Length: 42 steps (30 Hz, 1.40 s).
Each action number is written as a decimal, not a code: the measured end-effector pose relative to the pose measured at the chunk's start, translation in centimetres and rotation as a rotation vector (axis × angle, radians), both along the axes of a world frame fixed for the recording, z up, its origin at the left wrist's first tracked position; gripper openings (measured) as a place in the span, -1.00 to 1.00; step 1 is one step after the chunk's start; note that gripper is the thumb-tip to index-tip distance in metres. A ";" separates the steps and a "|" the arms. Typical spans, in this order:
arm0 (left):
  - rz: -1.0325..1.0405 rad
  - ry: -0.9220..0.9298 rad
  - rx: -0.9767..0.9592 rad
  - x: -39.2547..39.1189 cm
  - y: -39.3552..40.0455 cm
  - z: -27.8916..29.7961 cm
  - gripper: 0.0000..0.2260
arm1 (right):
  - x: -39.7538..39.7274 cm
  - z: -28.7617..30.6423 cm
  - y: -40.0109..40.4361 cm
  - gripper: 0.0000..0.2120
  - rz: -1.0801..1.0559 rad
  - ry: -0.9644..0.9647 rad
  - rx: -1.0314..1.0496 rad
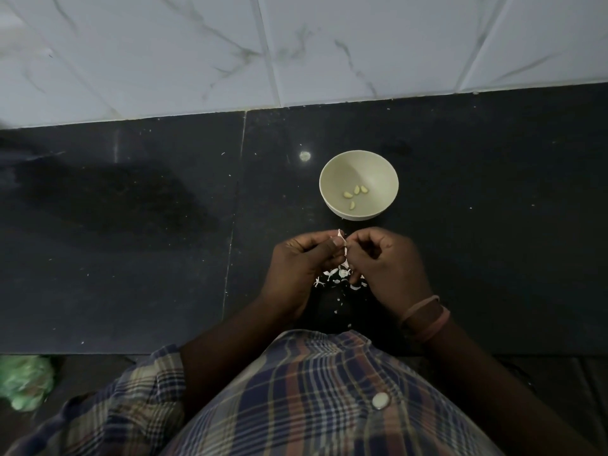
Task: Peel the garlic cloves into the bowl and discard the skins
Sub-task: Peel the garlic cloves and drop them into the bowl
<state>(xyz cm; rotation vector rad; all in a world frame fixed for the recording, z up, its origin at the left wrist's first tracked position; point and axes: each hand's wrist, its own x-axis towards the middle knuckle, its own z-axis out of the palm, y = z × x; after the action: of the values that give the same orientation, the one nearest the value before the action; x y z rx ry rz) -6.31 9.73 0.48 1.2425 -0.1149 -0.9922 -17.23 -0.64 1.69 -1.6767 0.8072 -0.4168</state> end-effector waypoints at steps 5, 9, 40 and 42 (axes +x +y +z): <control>-0.002 0.017 -0.010 -0.1 0.0 0.2 -0.89 | 0.2 -0.4 0.2 -0.91 -0.024 0.025 -0.034; 0.006 0.063 -0.013 -0.3 -0.1 0.3 -0.87 | 0.3 -0.8 0.7 -0.92 -0.057 0.034 -0.052; -0.183 0.201 0.090 0.5 0.6 0.5 -0.81 | -1.3 -0.7 1.4 -0.90 -0.047 0.019 0.126; -0.098 0.117 0.072 -0.2 0.5 0.4 -0.83 | -1.2 -1.0 1.4 -0.90 -0.057 0.042 0.086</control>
<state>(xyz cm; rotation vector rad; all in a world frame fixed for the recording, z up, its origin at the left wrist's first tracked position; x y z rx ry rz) -6.47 10.20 0.86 1.2507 -0.0490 -1.1600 -18.40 0.76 0.73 -1.5898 0.8935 -0.3817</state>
